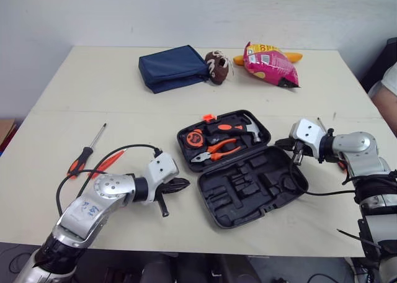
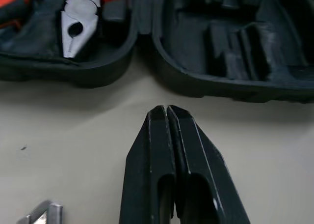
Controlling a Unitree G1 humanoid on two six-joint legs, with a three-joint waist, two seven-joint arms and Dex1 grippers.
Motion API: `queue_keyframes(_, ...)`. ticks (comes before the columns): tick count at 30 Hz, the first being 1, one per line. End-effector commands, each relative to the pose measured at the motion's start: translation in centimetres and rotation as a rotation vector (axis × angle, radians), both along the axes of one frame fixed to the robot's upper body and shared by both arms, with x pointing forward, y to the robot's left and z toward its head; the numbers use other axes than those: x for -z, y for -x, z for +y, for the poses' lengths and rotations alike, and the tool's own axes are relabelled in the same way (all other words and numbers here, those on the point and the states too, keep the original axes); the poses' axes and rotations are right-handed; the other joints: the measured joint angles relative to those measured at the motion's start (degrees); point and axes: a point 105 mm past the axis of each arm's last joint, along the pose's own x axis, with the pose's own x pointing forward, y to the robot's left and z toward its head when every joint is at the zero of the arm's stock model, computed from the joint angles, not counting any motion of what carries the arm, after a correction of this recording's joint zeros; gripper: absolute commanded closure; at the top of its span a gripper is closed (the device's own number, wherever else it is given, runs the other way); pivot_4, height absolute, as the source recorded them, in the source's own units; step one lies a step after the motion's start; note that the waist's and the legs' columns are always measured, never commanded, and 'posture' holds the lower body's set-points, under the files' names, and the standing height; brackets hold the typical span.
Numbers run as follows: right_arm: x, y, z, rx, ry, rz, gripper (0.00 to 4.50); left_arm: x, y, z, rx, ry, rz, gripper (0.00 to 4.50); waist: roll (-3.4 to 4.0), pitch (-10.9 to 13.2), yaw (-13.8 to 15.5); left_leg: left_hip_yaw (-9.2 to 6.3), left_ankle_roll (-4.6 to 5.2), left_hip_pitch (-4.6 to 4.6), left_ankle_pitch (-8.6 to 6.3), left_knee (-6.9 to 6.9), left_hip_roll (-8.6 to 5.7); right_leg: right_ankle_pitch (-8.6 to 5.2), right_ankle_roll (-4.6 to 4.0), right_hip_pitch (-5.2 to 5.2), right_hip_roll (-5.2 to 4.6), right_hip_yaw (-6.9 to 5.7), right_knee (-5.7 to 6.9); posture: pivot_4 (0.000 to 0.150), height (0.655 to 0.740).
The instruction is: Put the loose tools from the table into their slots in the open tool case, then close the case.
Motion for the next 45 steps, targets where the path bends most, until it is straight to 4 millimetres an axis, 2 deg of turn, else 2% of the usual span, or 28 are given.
queue_keyframes(1, -0.9, -0.3, 0.8, -0.034, -0.003, -0.034, 4.5, 0.5, -0.4, -1.3, 0.035, -0.027, -0.007, 4.47, 0.0, 0.0, -0.06, 0.0, 0.0, -0.01, 0.0, 0.02, 0.0, 0.0, 0.0, 0.0, 0.0, 0.0, 0.01, 0.15, 0.74)
queue_keyframes(6, -0.8, -0.2, 1.3, -0.044, -0.027, -0.04, 4.5, -0.1, -1.8, -2.0, 0.002, 0.013, -0.036, 4.47, 0.01, 0.01, -0.04, 0.02, 0.0, 0.0, 0.0, 0.03, 0.0, -0.01, 0.02, 0.0, 0.0, 0.05, 0.03, 0.15, 0.74)
queue_keyframes(13, -0.2, 0.7, 1.5, -0.069, -0.031, -0.008, 4.5, -0.6, -2.4, -2.2, 0.005, 0.012, -0.062, 4.47, 0.01, 0.01, -0.12, 0.01, -0.01, 0.02, -0.01, 0.02, 0.0, -0.02, 0.04, 0.0, 0.01, 0.06, 0.07, 0.15, 0.74)
queue_keyframes(23, -0.1, 4.1, 2.3, -0.153, -0.099, 0.061, 4.5, -1.3, -3.5, -1.4, 0.004, -0.016, -0.112, 4.47, 0.02, 0.01, 0.46, -0.03, -0.01, 0.0, -0.01, 0.04, -0.01, -0.03, 0.06, 0.0, -0.01, 0.06, 0.07, 0.15, 0.74)
queue_keyframes(28, 0.3, 6.6, 3.0, -0.18, -0.137, 0.1, 4.5, -1.3, -3.7, -1.1, -0.003, -0.007, -0.094, 4.47, 0.03, 0.02, 1.24, -0.04, -0.02, -0.03, -0.03, 0.01, 0.0, -0.04, 0.08, -0.02, 0.0, 0.04, 0.05, 0.15, 0.74)
queue_keyframes(36, 0.8, 7.5, 3.9, -0.17, -0.167, 0.109, 4.5, -1.0, -3.5, 0.0, -0.006, -0.029, -0.095, 4.47, 0.03, 0.03, 1.26, -0.03, -0.02, -0.02, -0.04, -0.01, 0.0, -0.04, 0.08, -0.05, 0.0, 0.05, 0.05, 0.15, 0.74)
queue_keyframes(39, 1.1, 7.4, 3.7, -0.145, -0.163, 0.103, 4.5, -0.9, -3.3, 0.3, -0.007, -0.03, -0.095, 4.47, 0.03, 0.03, 1.2, -0.03, -0.02, -0.03, -0.04, -0.01, 0.0, -0.05, 0.09, -0.06, 0.0, 0.06, 0.03, 0.15, 0.74)
queue_keyframes(41, 1.2, 7.3, 3.2, -0.117, -0.169, 0.096, 4.5, -1.6, -3.7, 0.9, -0.036, -0.023, -0.148, 4.47, 0.03, 0.03, 1.19, -0.02, -0.02, -0.02, -0.04, 0.0, 0.0, -0.05, 0.09, -0.06, 0.0, 0.06, 0.04, 0.15, 0.74)
queue_keyframes(45, 0.2, 7.9, 1.0, -0.082, -0.159, 0.057, 4.5, -3.3, -2.6, 2.9, -0.044, -0.009, -0.181, 4.47, 0.0, 0.04, 1.28, -0.03, -0.02, -0.04, -0.04, -0.01, 0.0, -0.05, 0.09, -0.06, 0.0, 0.06, 0.04, 0.15, 0.74)
